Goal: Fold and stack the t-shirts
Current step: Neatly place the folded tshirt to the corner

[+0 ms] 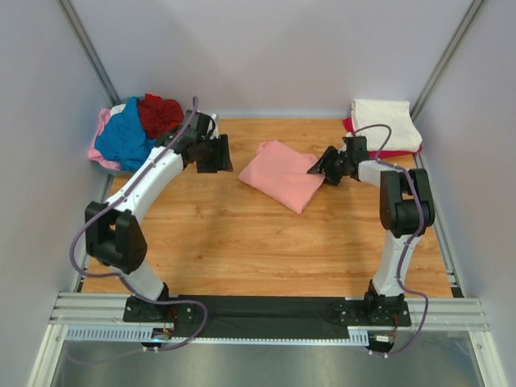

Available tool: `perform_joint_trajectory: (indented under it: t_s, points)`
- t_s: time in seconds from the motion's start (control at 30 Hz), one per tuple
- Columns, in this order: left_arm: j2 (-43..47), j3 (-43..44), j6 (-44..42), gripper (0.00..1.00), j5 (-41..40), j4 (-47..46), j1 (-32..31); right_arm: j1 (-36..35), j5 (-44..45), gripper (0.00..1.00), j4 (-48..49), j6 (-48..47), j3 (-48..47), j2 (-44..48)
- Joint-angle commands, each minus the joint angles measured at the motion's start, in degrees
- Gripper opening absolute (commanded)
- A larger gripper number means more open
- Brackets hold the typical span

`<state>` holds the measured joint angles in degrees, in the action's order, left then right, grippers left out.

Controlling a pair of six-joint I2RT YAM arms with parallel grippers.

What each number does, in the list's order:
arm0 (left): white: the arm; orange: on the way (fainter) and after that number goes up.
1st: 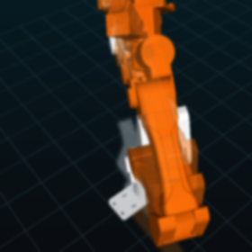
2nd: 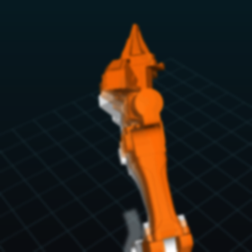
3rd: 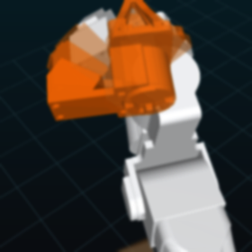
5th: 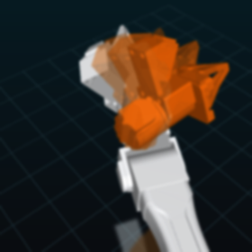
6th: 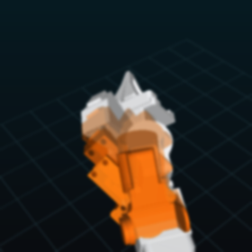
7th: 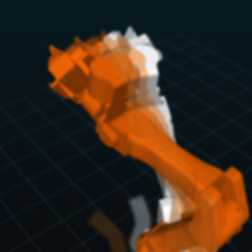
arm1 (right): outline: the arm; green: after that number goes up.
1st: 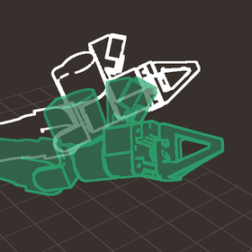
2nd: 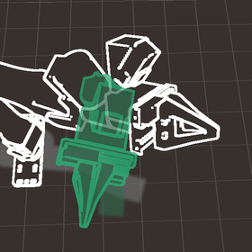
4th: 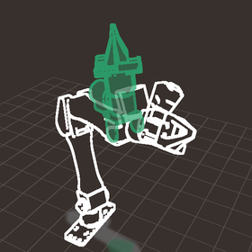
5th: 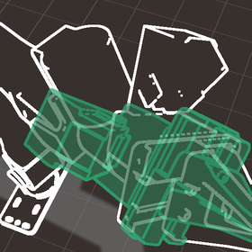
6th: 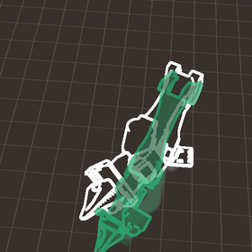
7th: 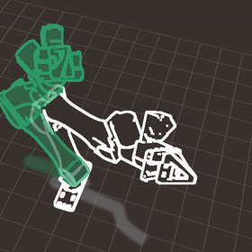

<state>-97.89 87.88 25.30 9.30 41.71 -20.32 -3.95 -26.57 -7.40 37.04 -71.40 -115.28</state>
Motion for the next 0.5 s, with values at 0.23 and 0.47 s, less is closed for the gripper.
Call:
perform_joint_trajectory:
  t_s: [0.23, 0.47]
  points:
    - [24.8, -12.1, -3.1, 0.62, -7.1, 13.4, -1.0, -0.8, 1.6, 0.0, -2.6, -0.5, -4.3, -3.2]
    - [30.7, -22.1, -7.0, 0.63, -16.9, 11.9, -1.0, -0.7, 7.2, 0.0, -23.6, -12.5, -28.5, -2.7]
